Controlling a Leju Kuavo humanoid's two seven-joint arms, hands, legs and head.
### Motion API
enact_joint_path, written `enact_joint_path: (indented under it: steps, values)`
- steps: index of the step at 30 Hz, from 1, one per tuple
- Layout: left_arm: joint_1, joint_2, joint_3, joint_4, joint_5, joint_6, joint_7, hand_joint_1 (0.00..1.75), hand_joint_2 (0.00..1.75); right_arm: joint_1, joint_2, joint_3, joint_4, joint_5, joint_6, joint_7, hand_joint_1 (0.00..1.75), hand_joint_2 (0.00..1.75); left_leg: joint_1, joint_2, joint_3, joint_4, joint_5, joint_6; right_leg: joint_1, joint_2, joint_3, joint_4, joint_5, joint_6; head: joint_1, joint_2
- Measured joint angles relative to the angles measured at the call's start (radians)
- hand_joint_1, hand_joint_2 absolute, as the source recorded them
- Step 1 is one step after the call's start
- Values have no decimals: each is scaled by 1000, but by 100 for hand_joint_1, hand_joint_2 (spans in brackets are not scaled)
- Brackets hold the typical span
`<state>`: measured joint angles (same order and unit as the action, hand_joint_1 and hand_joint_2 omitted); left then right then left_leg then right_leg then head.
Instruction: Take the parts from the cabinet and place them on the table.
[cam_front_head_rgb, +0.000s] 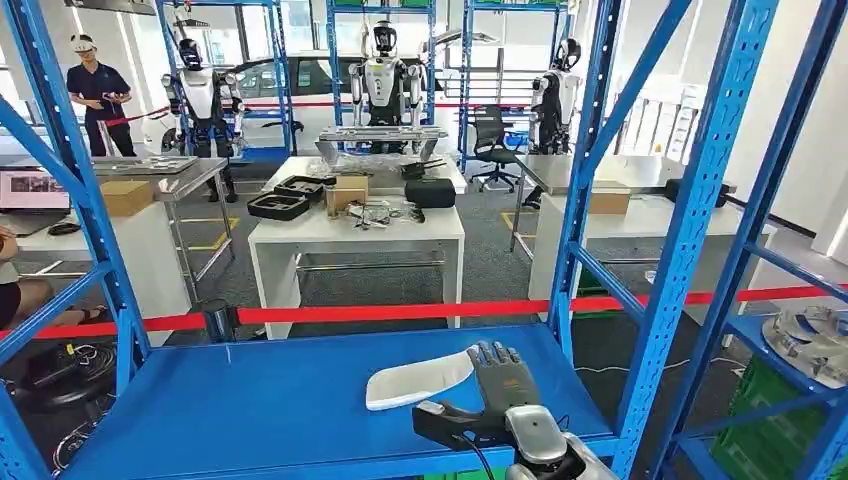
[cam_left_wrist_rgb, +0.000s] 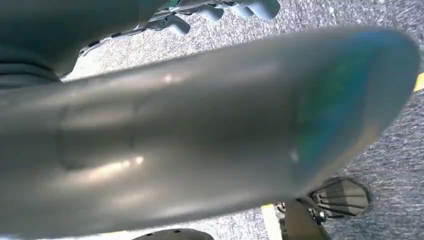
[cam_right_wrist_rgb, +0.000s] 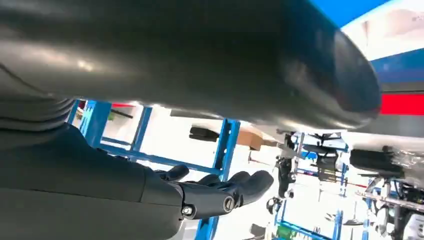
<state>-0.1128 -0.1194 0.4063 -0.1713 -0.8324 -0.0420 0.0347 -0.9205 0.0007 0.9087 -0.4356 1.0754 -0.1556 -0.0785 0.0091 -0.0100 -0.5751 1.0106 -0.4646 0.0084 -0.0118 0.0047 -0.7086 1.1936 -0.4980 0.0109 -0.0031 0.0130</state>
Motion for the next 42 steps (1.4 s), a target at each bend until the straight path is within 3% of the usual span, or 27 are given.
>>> enact_joint_path:
  steps: [1,2,3,4,8,10,12,13,14,15,18,20,21,23,24,26,28,29,30,31,33,34,37,39,40,42]
  values:
    - [-1,0,0,0,-1,0,1,0,0,-1,0,0,0,0,0,-1,0,0,1,0,7,1,-6,-3,-1,-1,20,-57,38,-1,0,0]
    - [-2,0,0,0,-1,0,1,0,0,-2,0,0,0,0,0,-2,0,0,1,0,10,2,-8,-4,-1,-1,28,-79,54,-1,0,0]
    - [-2,0,0,0,-3,0,2,0,0,-2,3,-1,0,0,2,-6,0,0,1,1,14,2,-17,-12,-2,-2,52,-151,89,-3,0,0]
    - [-6,0,0,0,-5,0,2,0,0,-4,4,-1,0,1,4,-7,0,0,-2,-1,16,5,-21,-19,8,-3,53,-168,45,-8,-2,0]
    - [-10,1,1,-1,-9,-5,6,0,0,0,32,-2,-3,0,6,-11,0,0,0,3,23,14,-30,-45,6,1,76,-167,63,-46,-3,1]
    - [-13,1,1,-2,-10,-6,6,0,0,-1,48,-7,-14,1,0,-11,0,0,1,5,-17,93,-59,-53,5,2,88,-170,55,-59,-7,0]
    - [-14,0,1,-2,-16,-9,8,0,0,8,64,-10,-26,5,-3,-9,0,0,2,6,-109,246,-119,-57,8,2,95,-170,47,-66,-8,0]
    - [-13,0,1,-2,-18,-9,9,0,0,16,72,-10,-32,8,-3,-8,0,0,2,6,-147,300,-134,-58,10,2,99,-170,42,-67,-8,0]
    - [-12,0,1,-2,-19,-9,11,0,0,23,78,-11,-38,10,-2,-8,0,0,2,6,-167,314,-128,-56,11,2,103,-169,38,-67,-9,0]
    - [-11,1,1,-2,-21,-9,13,0,0,27,83,-11,-44,10,2,-8,0,0,1,5,-164,283,-97,-53,12,4,108,-167,32,-67,-9,0]
    - [-13,2,1,-2,-27,-9,13,0,0,27,107,-15,-68,11,12,-8,0,0,-2,8,-72,40,62,-37,13,5,129,-164,14,-61,-10,0]
    - [-18,2,1,-2,-28,-9,15,0,0,25,115,-16,-76,11,21,-12,0,0,-11,11,-56,13,15,-30,17,6,126,-163,8,-50,-11,0]
    - [-17,1,1,-2,-28,-9,16,0,0,28,118,-16,-80,10,24,-13,0,0,-11,10,-58,11,34,-24,17,4,127,-163,3,-44,-8,1]
    - [-15,-2,1,-2,-29,-9,16,0,0,28,129,-16,-91,10,24,-16,0,0,-2,9,-49,5,36,-16,23,4,137,-167,-3,-30,-8,0]
    - [-15,-5,1,-3,-30,-9,16,0,0,30,131,-16,-98,10,24,-17,0,0,0,10,-41,-1,37,-13,18,3,134,-157,-11,-27,-8,0]
    - [-20,-4,1,-5,-31,-9,16,0,0,27,136,-16,-102,10,25,-21,0,0,2,10,-33,-3,30,-1,15,1,75,-43,-63,-17,-2,0]
    - [-22,-5,1,-5,-31,-9,16,0,0,39,138,-16,-102,10,29,-24,0,0,2,9,-28,-2,21,3,11,1,-18,113,-112,-9,0,0]
    - [-21,-5,1,-5,-31,-9,16,0,0,45,139,-16,-102,10,30,-24,0,0,2,8,-25,0,17,2,9,1,-43,141,-107,-7,1,0]
    - [-19,-6,1,-4,-31,-9,17,0,0,49,139,-16,-102,10,31,-23,0,0,2,6,-20,1,12,1,7,1,-45,121,-77,-6,2,0]
    - [-19,-6,1,-5,-31,-9,18,0,0,49,140,-16,-103,10,33,-23,0,0,2,4,-14,3,6,-1,6,0,-24,60,-31,-7,2,0]
    - [-20,-8,1,-5,-32,-9,18,0,0,48,145,-16,-103,10,36,-23,0,0,2,4,-1,8,-9,-9,5,-2,58,-129,72,-13,3,0]
    - [-21,-8,1,-5,-34,-10,17,0,0,48,145,-16,-103,11,38,-23,0,0,-2,4,-2,10,-13,-16,9,-3,71,-150,51,-17,2,0]
    - [-23,-9,2,-5,-38,-11,18,0,0,50,150,-16,-103,12,42,-21,0,0,-1,4,-1,5,-16,-33,16,1,73,-159,48,-33,-1,0]
    - [-23,-7,2,-8,-38,-11,18,0,0,49,154,-16,-105,12,42,-21,0,0,2,5,3,8,-27,-46,5,2,92,-174,49,-47,1,0]
    - [-26,-8,2,-7,-38,-11,18,0,0,46,155,-16,-105,12,42,-21,0,0,0,6,-11,44,-42,-51,4,1,100,-176,45,-55,-3,0]
    - [-27,-8,1,-7,-38,-11,18,0,0,49,156,-16,-105,13,44,-23,0,0,4,6,-91,192,-100,-60,4,0,110,-176,36,-64,-6,0]
